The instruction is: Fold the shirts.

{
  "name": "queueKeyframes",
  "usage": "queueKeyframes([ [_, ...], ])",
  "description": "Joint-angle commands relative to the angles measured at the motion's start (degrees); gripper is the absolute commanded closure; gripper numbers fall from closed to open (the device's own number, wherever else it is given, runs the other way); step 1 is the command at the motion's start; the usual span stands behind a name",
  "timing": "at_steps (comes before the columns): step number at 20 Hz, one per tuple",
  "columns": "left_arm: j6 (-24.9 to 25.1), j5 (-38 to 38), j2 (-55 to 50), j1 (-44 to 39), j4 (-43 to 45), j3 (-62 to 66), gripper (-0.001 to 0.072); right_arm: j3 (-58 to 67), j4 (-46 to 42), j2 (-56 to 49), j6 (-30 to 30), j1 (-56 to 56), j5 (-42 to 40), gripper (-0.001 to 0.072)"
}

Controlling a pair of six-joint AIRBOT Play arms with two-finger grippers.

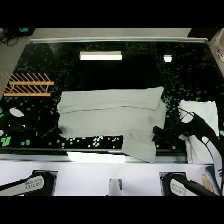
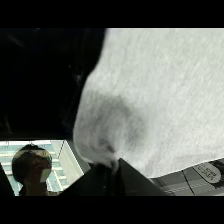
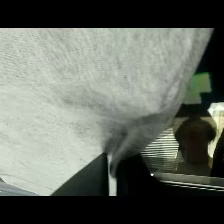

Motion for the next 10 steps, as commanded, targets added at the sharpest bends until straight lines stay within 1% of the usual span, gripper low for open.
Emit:
queueKeyframes([
  [1, 1.2, -0.1, 0.2, 0.0, 0.0, 0.5, 0.0666, 0.9, 0.4, 0.2, -1.1, 0.1, -1.2, 0.0686],
  [2, 2.0, -0.5, 0.8, 0.0, 0.0, 1.6, 0.0667, 2.9, 0.3, 0.7, -2.4, 0.1, 0.0, 0.0686],
  [4, 1.7, -1.9, 2.7, 0.0, 0.0, 6.3, 0.0668, 9.4, 0.2, 1.9, -2.4, 0.1, 1.0, 0.0686],
  [6, 0.1, -4.6, 3.0, 0.0, 0.1, 13.5, 0.0668, 17.7, 0.6, 1.3, -0.3, 0.1, 0.7, 0.0686],
  [7, -1.5, -4.4, 2.7, 0.0, 0.0, 16.7, 0.0668, 21.9, 1.0, 0.3, 0.5, 0.1, -0.2, 0.0686],
  [10, -4.1, -2.1, -1.0, -1.4, 0.0, 25.0, 0.0668, 32.4, 3.2, -6.0, 1.4, 0.2, -3.7, 0.0686],
])
